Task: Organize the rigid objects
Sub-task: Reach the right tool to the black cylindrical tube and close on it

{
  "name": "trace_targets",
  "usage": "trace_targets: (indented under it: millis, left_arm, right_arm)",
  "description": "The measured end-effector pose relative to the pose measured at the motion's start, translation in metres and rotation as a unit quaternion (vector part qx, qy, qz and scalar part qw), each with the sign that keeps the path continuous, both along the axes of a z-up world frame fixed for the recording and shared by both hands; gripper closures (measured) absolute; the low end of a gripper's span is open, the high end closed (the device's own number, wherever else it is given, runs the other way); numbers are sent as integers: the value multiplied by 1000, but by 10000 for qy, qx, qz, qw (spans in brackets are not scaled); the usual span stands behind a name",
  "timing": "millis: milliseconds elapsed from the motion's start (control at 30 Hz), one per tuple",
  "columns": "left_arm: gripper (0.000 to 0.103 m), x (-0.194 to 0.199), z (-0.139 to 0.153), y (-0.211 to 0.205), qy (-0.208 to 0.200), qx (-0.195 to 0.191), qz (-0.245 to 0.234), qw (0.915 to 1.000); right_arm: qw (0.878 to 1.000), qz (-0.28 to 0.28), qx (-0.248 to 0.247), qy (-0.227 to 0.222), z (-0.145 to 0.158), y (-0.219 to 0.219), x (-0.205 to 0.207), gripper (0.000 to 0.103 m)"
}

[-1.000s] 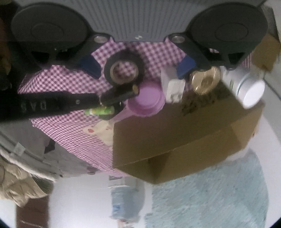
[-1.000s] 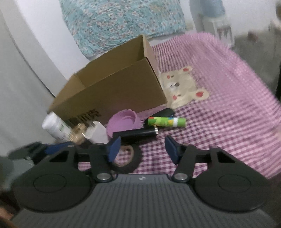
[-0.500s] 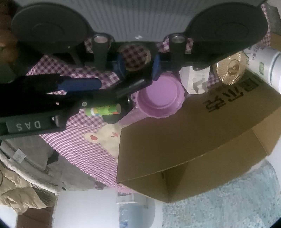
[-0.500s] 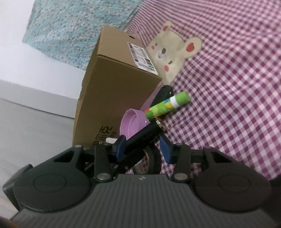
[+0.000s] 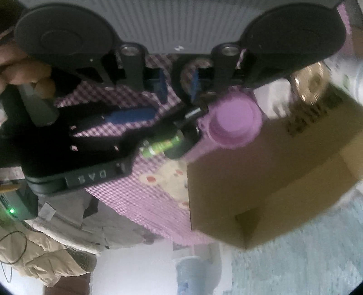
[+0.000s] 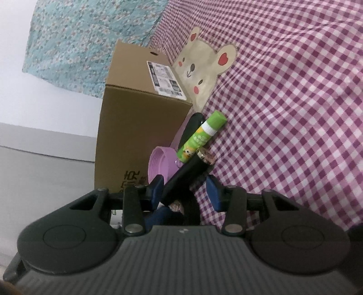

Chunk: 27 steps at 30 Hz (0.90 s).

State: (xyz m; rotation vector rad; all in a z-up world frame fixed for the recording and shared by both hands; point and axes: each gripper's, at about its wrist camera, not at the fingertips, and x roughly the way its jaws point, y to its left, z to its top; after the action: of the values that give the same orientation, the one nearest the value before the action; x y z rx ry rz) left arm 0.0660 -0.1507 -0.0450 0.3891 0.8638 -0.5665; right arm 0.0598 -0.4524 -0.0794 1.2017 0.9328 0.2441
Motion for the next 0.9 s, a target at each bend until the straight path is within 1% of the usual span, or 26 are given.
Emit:
trace_targets:
  millis: [67,133,333,367,400,433,500,567,633,767,900]
  left_arm:
    - [59,2,2,-5,-240,145,-47,9996]
    - [59,5,0,-12,-366,316,-152,9987]
    - [59,18,-11,-27,-306,627,-377,9968]
    - [61,19,-12,-29,-293,641,-410,9967]
    - [66,21,-13,-30,-277,648,-423,9966]
    - [68,22,-14,-31,-236,656,-441,9966]
    - [74,23,-14,-30,-77,538,-482,9974]
    - [77,24,-12,-28,130,426,-512,9977]
    - [78,24,-12,-28,166,418,-517,9976]
    - [77,31,-20,-36,278,567,-467,9969]
    - [76,36,-25,-37,395,488,-444,9970]
  right_arm:
    - [10000,-42,62,30,-2,-1,1,62]
    - [9999,-68,118,43,-5,-3,1,62]
    - [9997,-151,197,75,-5,-4,3,62]
    - [9996,-156,205,72,-5,-4,4,62]
    - [9996,-167,212,71,-6,-3,6,62]
    - [9996,-170,215,67,-6,-3,7,62]
    - [9996,-170,217,60,-6,-2,9,62]
    - [9996,-188,217,67,-7,-1,11,62]
    - [9995,-216,239,61,-8,-1,12,62]
    - [9995,-233,185,46,-9,0,15,63]
    - [9996,-281,80,58,-8,-3,11,63]
